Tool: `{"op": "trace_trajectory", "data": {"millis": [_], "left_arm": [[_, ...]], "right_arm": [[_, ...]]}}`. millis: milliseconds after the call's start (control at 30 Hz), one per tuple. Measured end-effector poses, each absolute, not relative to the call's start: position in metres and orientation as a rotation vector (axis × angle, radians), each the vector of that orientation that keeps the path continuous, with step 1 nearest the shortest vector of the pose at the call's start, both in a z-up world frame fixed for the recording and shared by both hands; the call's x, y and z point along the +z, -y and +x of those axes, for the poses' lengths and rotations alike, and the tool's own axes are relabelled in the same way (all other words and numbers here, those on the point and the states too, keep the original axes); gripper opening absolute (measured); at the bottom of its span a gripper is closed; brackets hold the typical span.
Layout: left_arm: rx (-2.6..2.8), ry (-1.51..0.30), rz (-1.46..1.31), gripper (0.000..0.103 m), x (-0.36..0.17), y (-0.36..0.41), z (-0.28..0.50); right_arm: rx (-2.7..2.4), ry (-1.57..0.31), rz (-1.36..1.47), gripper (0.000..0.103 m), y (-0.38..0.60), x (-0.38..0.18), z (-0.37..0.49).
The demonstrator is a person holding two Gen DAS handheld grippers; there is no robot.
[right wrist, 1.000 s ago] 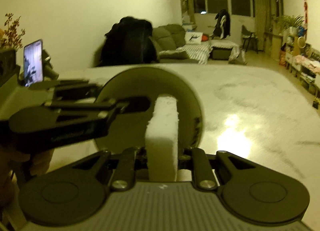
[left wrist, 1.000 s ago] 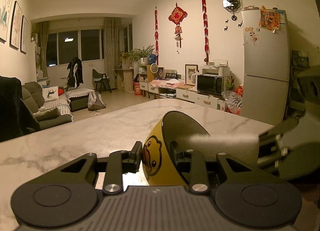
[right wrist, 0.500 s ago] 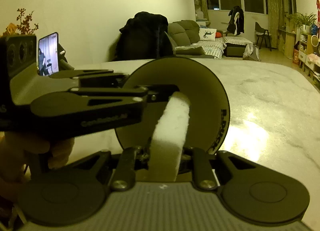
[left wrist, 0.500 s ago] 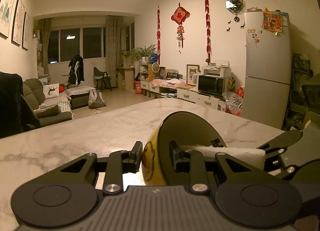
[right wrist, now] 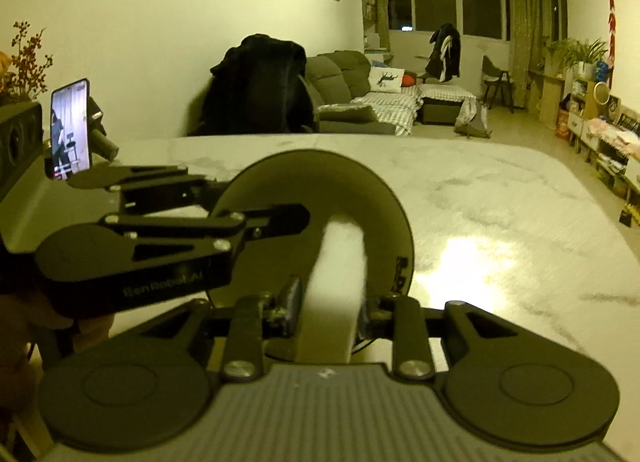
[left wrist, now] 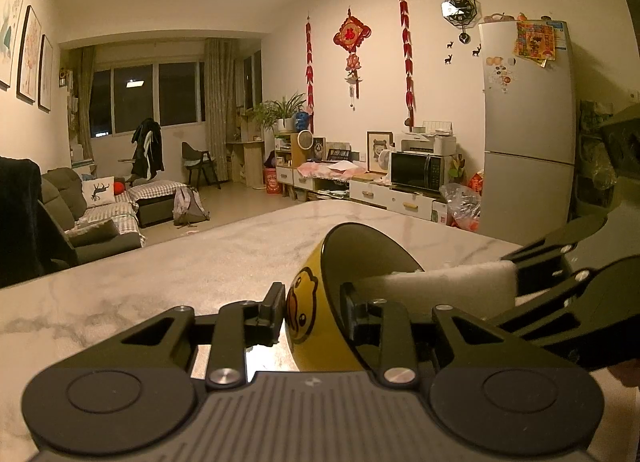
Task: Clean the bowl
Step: 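Wipe the sponge around the bowl interior near the rim with the right tool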
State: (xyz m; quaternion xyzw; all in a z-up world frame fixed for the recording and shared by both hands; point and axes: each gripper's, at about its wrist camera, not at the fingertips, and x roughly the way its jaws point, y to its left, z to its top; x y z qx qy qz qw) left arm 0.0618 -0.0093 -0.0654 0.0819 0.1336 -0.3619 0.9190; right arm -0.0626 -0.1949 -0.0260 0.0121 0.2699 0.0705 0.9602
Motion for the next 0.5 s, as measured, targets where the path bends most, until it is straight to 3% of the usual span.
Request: {"op": "trace_trajectory", "data": {"millis": [500], "left_arm": [[-0.742, -0.292, 0.147, 0.030, -0.065, 0.006, 0.067]], "right_arm": [[0.148, -0.481, 0.119, 0.030, 0.210, -0.018, -0.072]]}}
